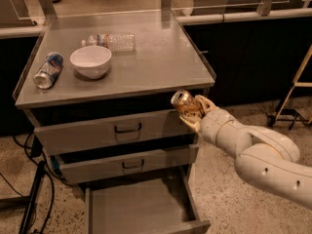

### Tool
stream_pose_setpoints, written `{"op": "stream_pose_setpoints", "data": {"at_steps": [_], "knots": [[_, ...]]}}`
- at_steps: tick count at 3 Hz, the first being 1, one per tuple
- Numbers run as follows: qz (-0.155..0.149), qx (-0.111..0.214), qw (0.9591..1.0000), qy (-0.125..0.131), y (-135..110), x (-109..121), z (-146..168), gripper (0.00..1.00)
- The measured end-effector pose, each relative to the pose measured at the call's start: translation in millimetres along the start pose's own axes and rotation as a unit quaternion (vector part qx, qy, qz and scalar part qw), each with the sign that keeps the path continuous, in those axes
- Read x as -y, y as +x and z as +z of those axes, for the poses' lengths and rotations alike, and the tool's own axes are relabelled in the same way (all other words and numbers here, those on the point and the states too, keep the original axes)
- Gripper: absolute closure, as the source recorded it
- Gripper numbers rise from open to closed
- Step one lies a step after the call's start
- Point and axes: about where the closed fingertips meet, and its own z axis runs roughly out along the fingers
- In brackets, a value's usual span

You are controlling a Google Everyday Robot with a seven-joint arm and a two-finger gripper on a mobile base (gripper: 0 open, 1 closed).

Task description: Pick orange can from bottom drawer and place on counter

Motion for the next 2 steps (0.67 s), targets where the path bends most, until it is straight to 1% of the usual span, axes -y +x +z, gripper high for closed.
{"op": "stream_pose_setpoints", "data": {"at_steps": [1, 2], "knots": [[0.031, 0.015, 0.9994, 0.008, -9, 14, 5, 1.0], [0.058, 0.039, 0.9973, 0.02, -28, 38, 15, 1.0]]}}
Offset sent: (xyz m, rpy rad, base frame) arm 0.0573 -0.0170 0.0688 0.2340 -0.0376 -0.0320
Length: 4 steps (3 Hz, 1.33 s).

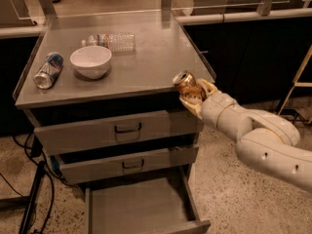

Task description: Pick orange can from bottom drawer and place on counter

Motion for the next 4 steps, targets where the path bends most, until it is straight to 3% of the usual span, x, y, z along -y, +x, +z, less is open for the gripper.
{"op": "stream_pose_setpoints", "data": {"at_steps": [1, 3, 4], "knots": [[0.016, 0.027, 0.9995, 0.012, -23, 24, 8, 1.0], [0.032, 0.059, 0.9976, 0.013, -53, 49, 4, 1.0], [0.037, 0.096, 0.9942, 0.031, -81, 64, 3, 1.0]]}}
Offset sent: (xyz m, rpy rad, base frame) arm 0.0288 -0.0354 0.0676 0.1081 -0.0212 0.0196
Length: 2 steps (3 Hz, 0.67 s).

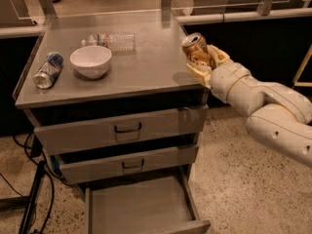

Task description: Pick orange can from bottom drawer and place on counter

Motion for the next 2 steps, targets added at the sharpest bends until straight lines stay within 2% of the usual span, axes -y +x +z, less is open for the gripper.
{"op": "stream_pose_setpoints", "data": {"at_steps": [1, 2], "knots": [[0.001, 0.001, 1.0, 0.001, -1.2, 0.3, 0.2, 1.0], [0.028, 0.004, 0.9996, 0.003, 3.7, -6.4, 3.3, 1.0]]}}
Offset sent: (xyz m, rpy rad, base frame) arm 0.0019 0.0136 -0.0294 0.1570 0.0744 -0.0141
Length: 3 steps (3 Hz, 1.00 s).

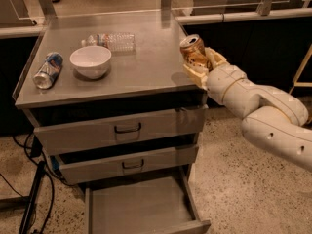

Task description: Pick orange can from bottom drawer and place on counter

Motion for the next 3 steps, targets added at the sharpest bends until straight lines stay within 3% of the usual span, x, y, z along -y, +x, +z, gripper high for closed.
{"op": "stream_pose_setpoints", "data": {"at_steps": [1, 3], "knots": [[0.029, 0.023, 0.9993, -0.007, -4, -13, 26, 1.0], [0.092, 0.052, 0.994, -0.027, 6, -47, 71, 1.0]]}}
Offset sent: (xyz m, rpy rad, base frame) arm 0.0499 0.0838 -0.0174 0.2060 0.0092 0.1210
